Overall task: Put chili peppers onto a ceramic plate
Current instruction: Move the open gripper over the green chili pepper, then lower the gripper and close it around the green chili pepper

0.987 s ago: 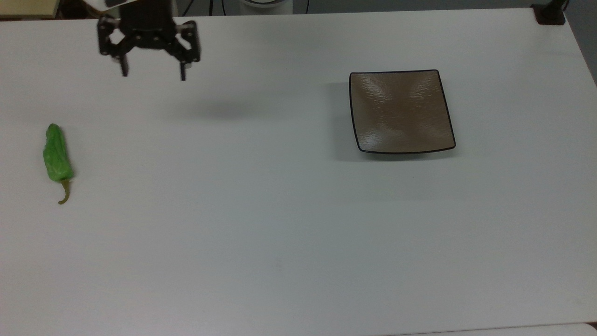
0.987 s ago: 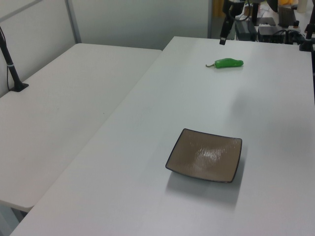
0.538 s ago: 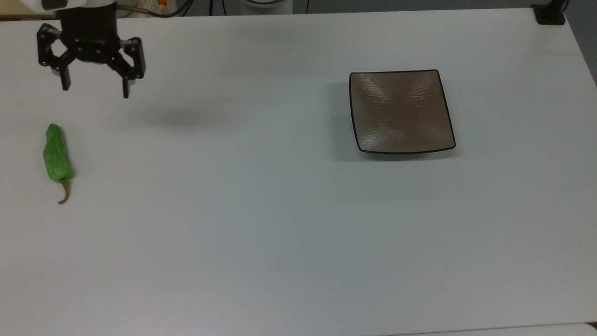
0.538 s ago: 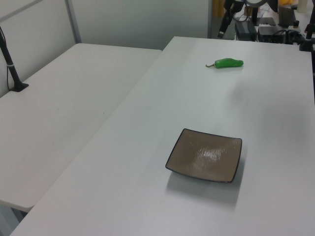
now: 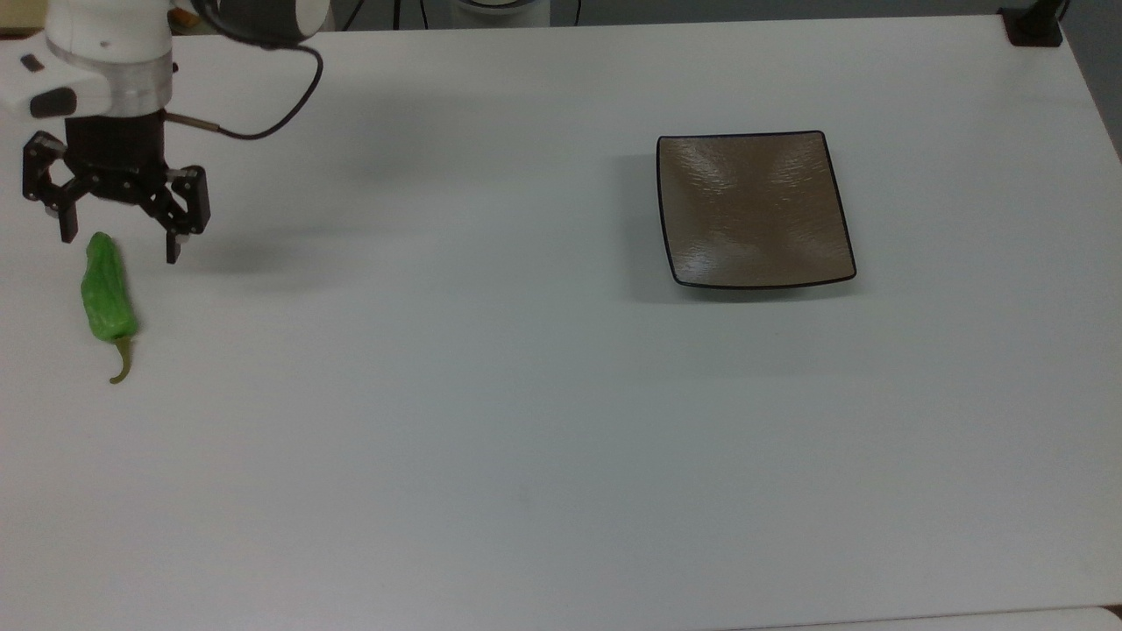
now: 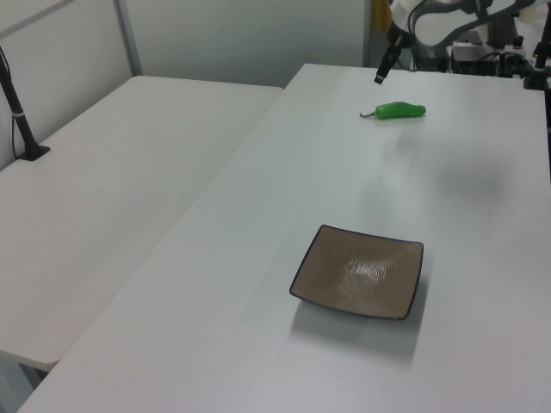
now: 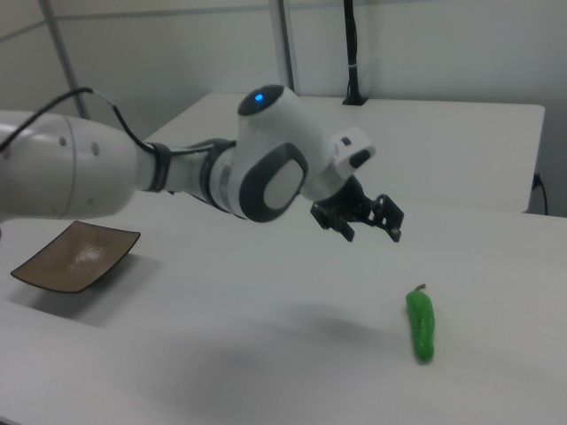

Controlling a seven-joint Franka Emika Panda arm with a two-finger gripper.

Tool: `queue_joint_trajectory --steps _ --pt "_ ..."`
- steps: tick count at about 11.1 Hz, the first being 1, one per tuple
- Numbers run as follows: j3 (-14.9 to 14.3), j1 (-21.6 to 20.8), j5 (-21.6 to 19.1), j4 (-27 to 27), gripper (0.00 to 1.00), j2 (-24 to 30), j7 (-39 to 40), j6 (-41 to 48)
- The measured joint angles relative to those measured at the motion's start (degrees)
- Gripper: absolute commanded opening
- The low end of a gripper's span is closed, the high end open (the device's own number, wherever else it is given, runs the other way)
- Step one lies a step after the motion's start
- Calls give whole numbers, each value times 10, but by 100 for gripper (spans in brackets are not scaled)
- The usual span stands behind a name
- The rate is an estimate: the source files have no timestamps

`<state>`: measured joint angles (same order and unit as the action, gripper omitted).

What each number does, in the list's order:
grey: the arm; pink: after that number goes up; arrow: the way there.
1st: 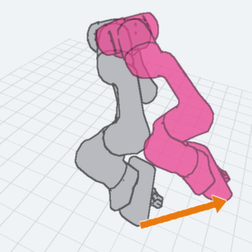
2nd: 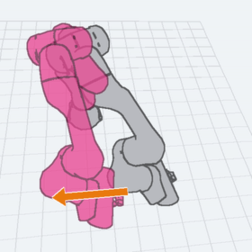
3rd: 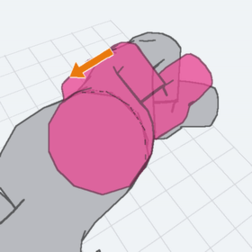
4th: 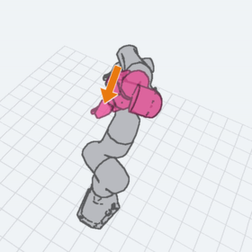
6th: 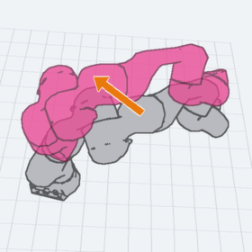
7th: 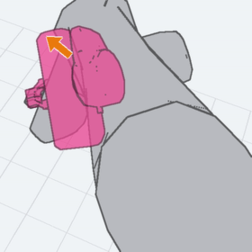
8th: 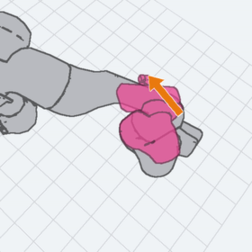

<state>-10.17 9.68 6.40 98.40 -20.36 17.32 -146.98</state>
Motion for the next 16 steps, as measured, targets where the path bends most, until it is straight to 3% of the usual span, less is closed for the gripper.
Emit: queue_joint_trajectory --steps 10,16 --pt "-4 57 0 -37 100 -98 17 -44" --pt "-4 63 0 -49 100 -141 18 -67"
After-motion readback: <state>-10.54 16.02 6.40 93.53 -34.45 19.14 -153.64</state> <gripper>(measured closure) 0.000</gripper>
